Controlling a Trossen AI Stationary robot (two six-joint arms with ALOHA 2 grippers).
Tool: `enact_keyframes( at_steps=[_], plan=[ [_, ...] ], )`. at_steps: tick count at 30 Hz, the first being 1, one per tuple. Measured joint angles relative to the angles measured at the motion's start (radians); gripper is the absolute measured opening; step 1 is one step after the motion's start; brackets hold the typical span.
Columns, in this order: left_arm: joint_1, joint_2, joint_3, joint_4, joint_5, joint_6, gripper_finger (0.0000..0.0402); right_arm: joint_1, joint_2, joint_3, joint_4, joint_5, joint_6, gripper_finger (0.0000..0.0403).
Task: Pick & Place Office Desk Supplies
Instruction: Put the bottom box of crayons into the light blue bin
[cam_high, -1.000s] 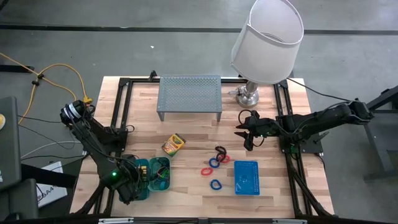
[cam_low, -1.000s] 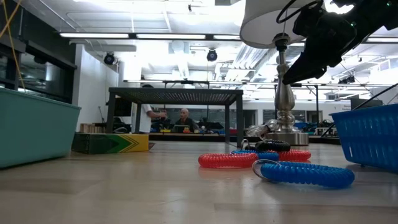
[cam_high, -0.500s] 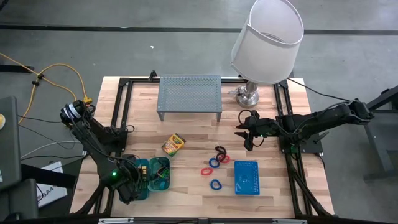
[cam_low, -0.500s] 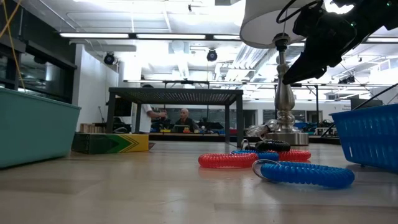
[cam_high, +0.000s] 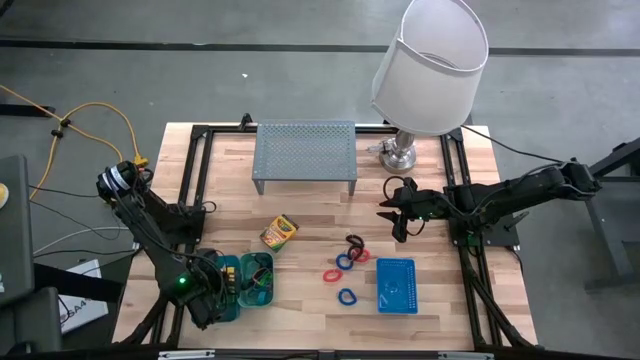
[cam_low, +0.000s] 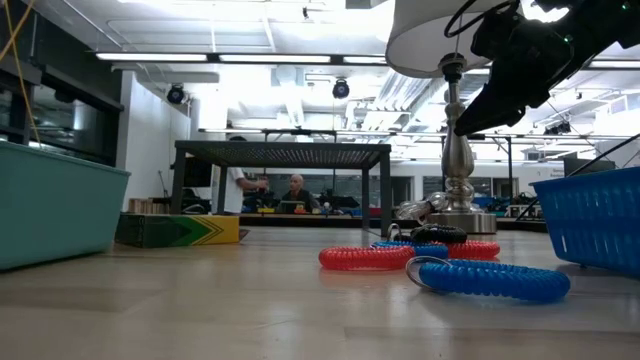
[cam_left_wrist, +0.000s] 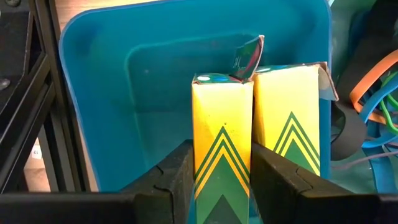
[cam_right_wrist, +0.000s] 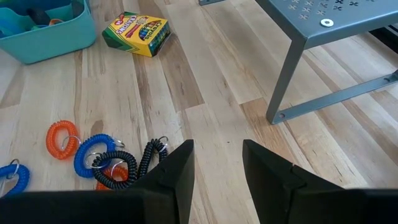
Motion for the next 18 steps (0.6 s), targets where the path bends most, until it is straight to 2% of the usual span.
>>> enact_keyframes(
  at_steps=[18],
  plan=[
    [0.000, 0.000, 0.000, -0.003, -0.007, 0.017, 0.0134, 0.000, 0.000, -0.002, 0.000, 0.000, 0.000, 0.0124]
  ],
)
